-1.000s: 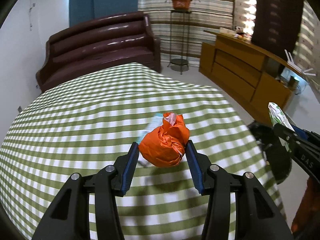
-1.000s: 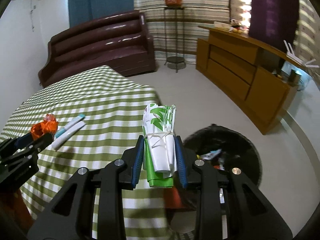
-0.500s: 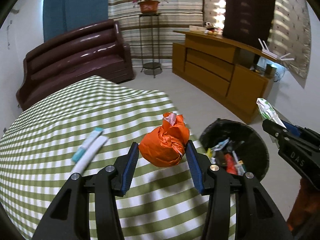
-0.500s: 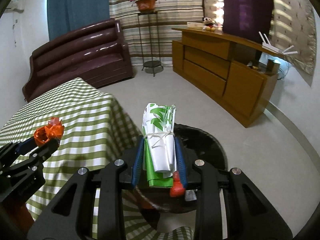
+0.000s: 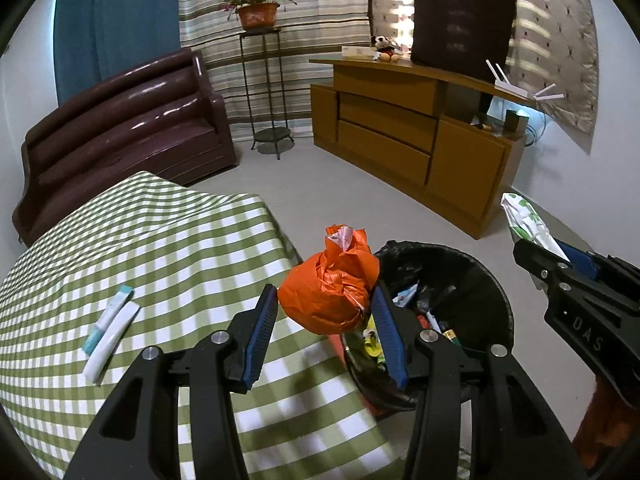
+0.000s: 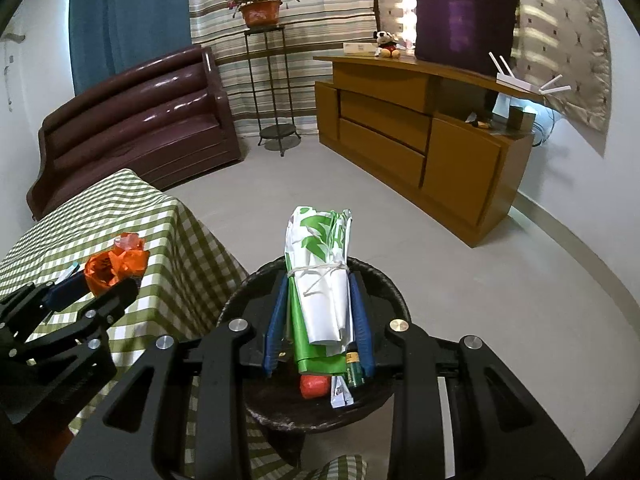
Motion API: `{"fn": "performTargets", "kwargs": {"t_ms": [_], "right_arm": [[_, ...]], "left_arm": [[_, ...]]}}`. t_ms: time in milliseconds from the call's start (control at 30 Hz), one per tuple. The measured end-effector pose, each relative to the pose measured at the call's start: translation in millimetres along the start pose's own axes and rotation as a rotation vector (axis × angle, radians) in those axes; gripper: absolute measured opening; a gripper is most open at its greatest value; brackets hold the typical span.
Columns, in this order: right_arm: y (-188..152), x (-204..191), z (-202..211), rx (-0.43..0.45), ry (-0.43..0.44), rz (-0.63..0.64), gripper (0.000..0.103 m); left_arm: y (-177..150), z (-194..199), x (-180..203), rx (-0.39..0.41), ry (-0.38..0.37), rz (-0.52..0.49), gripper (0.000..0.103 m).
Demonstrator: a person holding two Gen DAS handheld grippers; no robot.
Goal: Collect trash
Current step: 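Carry the orange bag and white-green packet over the bin with both grippers, then open both grippers over the bin, dropping the orange bag and white-green packet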
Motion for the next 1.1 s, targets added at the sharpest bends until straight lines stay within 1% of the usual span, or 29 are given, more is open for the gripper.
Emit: {"fn": "performTargets", "kwargs": {"t_ms": [200, 500, 1100], "right_arm": [[-0.9, 8.8, -2.4, 0.000, -0.006, -0.014, 0.030], [-1.7, 12.0, -6.9, -0.007, -0.013, -0.025, 0.030], [-1.8, 25.9, -22.2, -0.019, -0.019, -0.053, 0.030]], "left_arm": [[0.7, -4.8, 8.3, -0.004, -0.006, -0.007, 0.048], [3.2, -14.2, 19.9, -0.015, -0.006, -0.019, 0.048], [9.2, -33.3, 44.0, -0.032, 0.016, -0.055, 0.048]]}}
Point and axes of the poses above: each gripper's, at about its wrist camera, not at the fingertips, and z roughly against the way its jaws point, x to its right, y to its top, the point moved 1 cm from there along -z, roughly the way its jaws point, and after that the axes turned 14 degrees about y, right-handed, at the moved point
